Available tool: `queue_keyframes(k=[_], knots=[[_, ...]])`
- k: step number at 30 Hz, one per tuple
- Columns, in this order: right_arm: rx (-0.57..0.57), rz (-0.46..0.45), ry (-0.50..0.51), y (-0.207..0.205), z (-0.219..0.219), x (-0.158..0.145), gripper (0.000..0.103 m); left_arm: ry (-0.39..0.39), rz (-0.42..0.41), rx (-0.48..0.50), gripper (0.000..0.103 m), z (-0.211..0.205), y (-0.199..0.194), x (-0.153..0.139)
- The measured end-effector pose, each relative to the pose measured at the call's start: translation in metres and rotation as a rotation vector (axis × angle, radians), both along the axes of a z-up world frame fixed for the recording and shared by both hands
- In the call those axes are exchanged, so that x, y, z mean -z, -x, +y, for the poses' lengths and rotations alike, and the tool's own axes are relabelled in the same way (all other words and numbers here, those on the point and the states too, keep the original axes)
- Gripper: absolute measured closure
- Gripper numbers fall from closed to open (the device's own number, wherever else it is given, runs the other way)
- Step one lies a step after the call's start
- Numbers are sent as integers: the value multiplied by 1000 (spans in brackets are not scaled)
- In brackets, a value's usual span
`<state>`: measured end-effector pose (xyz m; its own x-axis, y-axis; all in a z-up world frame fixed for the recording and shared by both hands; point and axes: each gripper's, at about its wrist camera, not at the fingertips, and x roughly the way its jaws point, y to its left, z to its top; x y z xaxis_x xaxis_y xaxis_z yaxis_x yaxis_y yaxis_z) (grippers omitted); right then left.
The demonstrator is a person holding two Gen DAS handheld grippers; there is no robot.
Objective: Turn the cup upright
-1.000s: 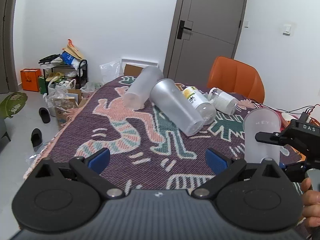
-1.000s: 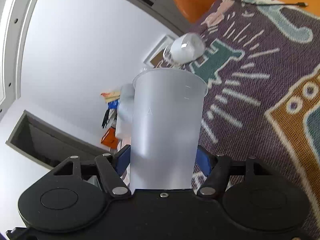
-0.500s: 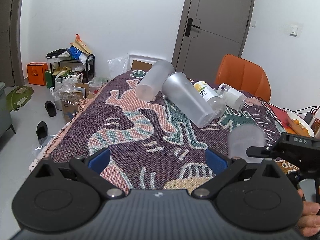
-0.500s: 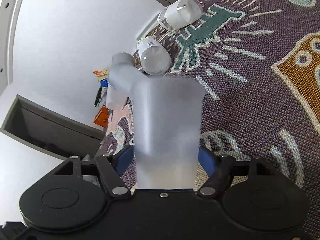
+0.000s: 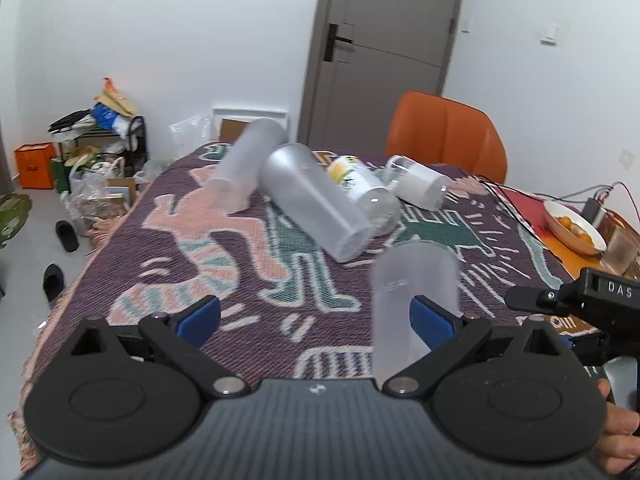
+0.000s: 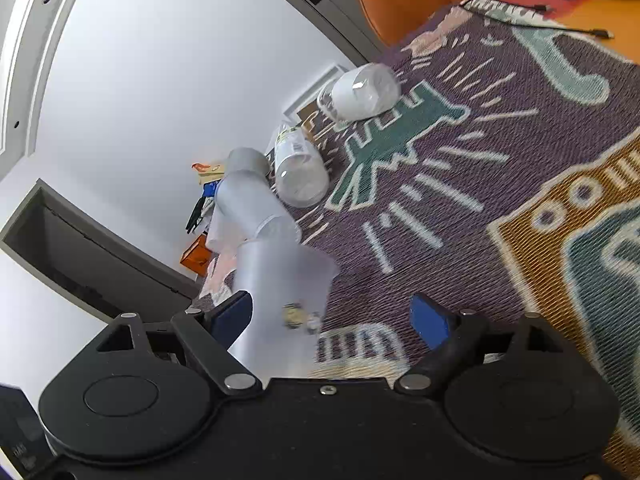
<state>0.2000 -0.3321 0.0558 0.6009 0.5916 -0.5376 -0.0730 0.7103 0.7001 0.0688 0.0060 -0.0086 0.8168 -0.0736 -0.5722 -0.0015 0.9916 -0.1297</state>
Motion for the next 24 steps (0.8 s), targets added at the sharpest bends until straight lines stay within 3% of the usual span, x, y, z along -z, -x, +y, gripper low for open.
queue_keyframes(k=[11, 24], knots=[[-9, -49, 35, -6, -24, 6, 16, -24, 82, 91, 5, -26, -47, 7], [-12, -59, 59, -20, -34, 17, 16, 16, 215, 155, 9, -40, -97, 25]])
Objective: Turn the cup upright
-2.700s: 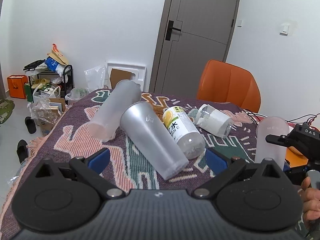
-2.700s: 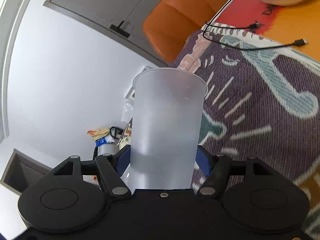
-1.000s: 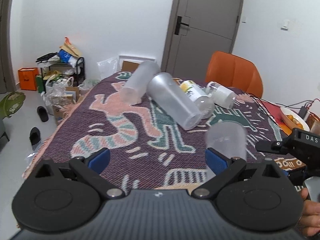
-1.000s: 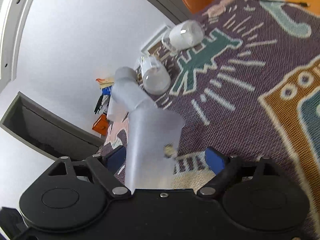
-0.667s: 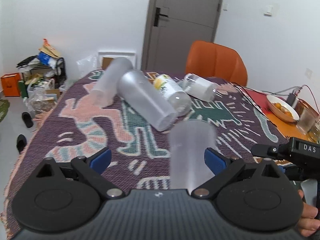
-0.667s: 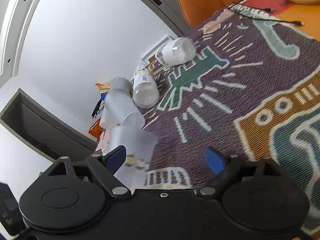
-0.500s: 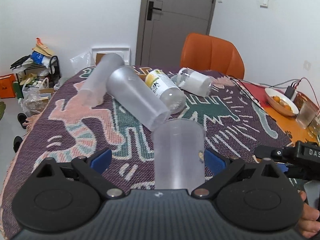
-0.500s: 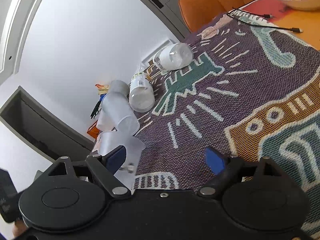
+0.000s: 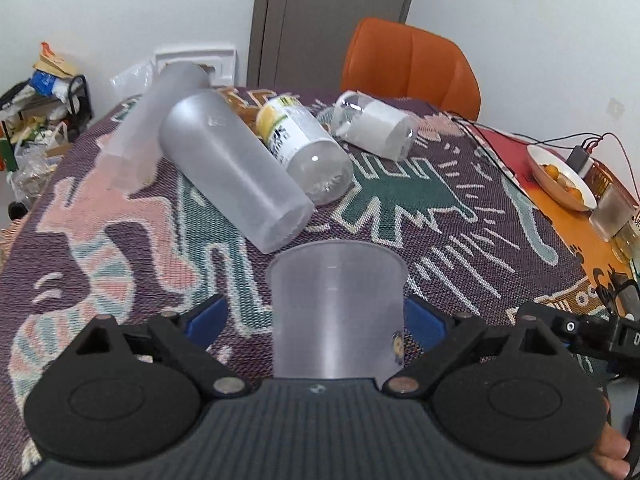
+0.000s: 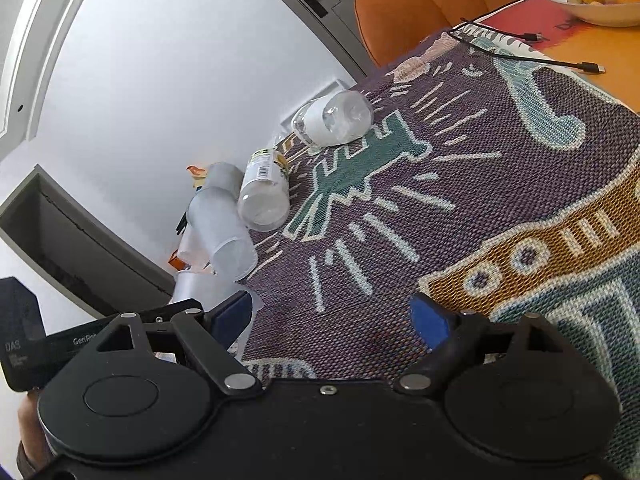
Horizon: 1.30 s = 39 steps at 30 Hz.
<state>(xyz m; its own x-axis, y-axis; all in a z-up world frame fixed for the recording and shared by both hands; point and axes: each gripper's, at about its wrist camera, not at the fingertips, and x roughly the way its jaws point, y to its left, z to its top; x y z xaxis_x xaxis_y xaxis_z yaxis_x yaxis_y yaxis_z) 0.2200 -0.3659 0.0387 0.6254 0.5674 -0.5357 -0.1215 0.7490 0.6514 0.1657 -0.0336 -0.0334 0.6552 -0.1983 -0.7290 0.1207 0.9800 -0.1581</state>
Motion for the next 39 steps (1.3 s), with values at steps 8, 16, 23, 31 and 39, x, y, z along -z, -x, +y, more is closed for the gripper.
queue_keyframes(k=[8, 16, 23, 31, 39], knots=[[6, -2, 1, -4, -4, 4, 14, 54, 124, 11, 26, -3, -28, 18], [19, -5, -2, -2, -8, 3, 14, 79, 27, 19, 27, -4, -11, -7], [19, -23, 2, 5, -5, -5, 14, 74, -100, 37, 27, -7, 15, -33], [14, -42, 19, 12, 0, -13, 14, 26, -250, 30, 27, -12, 45, -53], [17, -61, 38, 16, 2, -20, 14, -6, -313, 54, 27, -19, 62, -58]])
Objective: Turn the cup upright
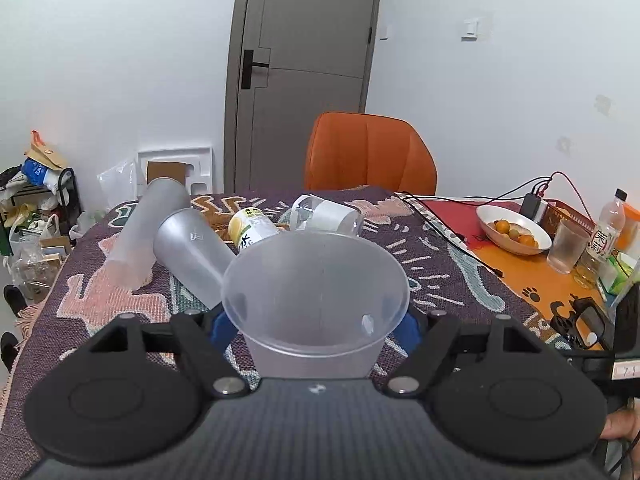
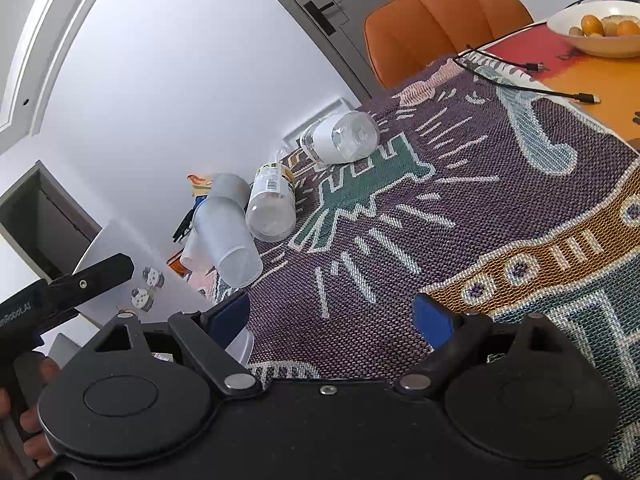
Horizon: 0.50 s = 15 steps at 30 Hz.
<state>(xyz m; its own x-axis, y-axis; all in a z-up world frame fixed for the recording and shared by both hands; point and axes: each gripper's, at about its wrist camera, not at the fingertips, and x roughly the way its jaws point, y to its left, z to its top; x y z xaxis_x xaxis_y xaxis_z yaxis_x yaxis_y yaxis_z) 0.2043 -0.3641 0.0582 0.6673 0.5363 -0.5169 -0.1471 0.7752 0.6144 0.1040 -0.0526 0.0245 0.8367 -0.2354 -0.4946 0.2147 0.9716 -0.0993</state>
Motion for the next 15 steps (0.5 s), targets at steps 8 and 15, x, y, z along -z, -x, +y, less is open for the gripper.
queue_keyframes(k=[8, 15], knots=[[4, -3, 11, 1, -1, -1, 13, 1, 22, 10, 27, -3, 4, 4], [2, 3, 13, 0, 1, 0, 13, -22, 48, 29, 23, -9, 7, 11]])
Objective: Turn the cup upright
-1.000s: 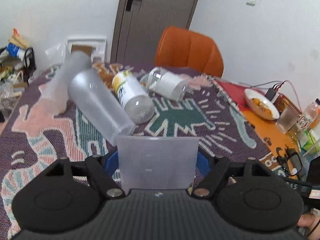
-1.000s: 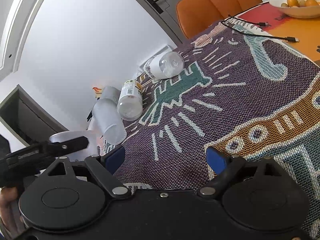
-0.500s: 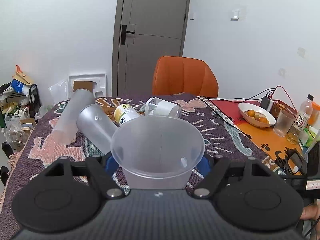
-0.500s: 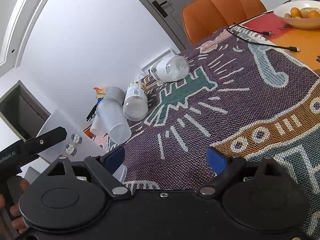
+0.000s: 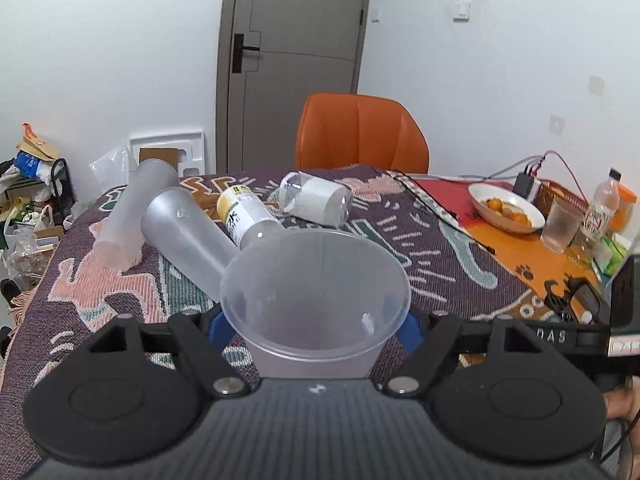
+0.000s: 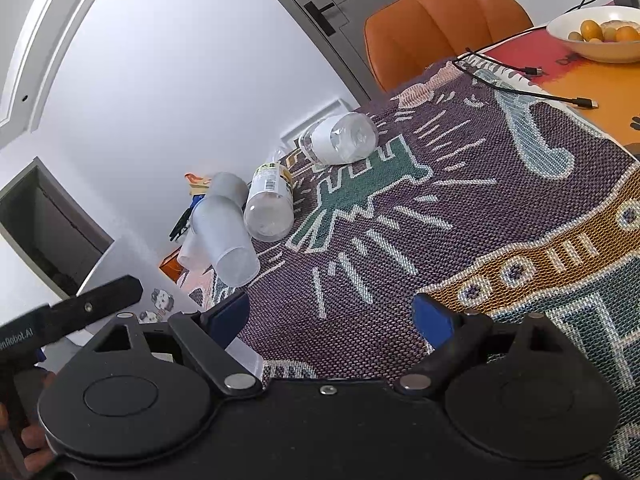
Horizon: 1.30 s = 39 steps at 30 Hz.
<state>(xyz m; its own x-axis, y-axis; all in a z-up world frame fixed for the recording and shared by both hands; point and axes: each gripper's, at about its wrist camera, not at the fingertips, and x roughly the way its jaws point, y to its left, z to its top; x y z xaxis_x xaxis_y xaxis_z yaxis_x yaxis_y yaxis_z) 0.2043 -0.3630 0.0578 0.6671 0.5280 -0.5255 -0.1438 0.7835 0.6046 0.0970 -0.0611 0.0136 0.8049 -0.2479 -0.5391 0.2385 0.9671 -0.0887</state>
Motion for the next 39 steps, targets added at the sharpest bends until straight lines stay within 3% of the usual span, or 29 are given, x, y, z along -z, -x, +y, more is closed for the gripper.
queue_keyframes(k=[6, 13, 26, 39], knots=[[2, -19, 15, 3, 1, -8, 9, -2, -17, -17, 14, 4, 12, 0], [3, -78, 55, 12, 3, -25, 0, 30, -30, -45, 11, 17, 28, -3], [-43, -182, 154, 29, 12, -59, 0, 78, -65, -102, 8, 39, 61, -6], [-116, -238, 233, 55, 28, -77, 0, 75, -62, -217, 2, 60, 85, -1]])
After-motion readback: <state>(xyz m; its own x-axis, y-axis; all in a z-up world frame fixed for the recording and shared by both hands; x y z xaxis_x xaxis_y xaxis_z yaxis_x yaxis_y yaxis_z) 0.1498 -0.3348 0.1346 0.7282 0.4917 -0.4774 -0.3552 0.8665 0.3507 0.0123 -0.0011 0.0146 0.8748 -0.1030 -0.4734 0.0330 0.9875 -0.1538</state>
